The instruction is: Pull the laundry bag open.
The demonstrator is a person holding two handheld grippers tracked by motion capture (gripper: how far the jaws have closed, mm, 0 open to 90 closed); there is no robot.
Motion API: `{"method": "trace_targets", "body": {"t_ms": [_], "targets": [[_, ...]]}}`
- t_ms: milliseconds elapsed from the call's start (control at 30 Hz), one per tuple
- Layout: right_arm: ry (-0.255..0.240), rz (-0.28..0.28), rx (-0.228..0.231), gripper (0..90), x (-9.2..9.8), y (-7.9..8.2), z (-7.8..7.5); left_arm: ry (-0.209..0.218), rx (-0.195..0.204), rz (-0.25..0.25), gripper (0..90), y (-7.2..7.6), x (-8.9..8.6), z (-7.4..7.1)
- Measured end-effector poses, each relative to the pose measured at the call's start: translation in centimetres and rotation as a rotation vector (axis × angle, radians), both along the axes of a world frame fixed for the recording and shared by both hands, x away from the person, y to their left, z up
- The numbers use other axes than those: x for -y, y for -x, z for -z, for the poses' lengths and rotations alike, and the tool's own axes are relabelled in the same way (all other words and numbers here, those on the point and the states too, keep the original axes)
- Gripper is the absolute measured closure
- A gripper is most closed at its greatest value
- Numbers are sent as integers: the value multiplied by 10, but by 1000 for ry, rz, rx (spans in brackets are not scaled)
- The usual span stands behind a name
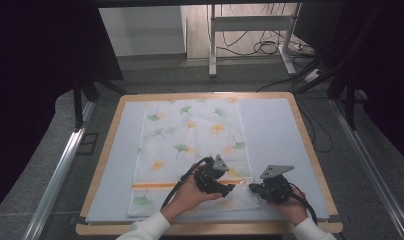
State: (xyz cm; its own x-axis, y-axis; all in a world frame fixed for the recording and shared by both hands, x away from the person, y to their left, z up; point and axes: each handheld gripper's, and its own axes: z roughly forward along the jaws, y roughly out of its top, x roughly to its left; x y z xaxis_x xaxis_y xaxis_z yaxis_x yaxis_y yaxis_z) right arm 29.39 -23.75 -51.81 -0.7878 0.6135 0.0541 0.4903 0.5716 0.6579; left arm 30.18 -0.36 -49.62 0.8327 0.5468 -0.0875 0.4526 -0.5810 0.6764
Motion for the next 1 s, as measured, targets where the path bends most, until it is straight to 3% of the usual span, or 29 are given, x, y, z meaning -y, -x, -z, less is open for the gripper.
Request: {"method": "trace_targets", "body": {"t_ms": [867,1000], "targets": [[-27,8,-2,892,1,-8,3,-17,-39,33,506,-19,31,17],[-28,8,-3,892,1,-8,3,-57,-29,67,543,-23,36,16]]}}
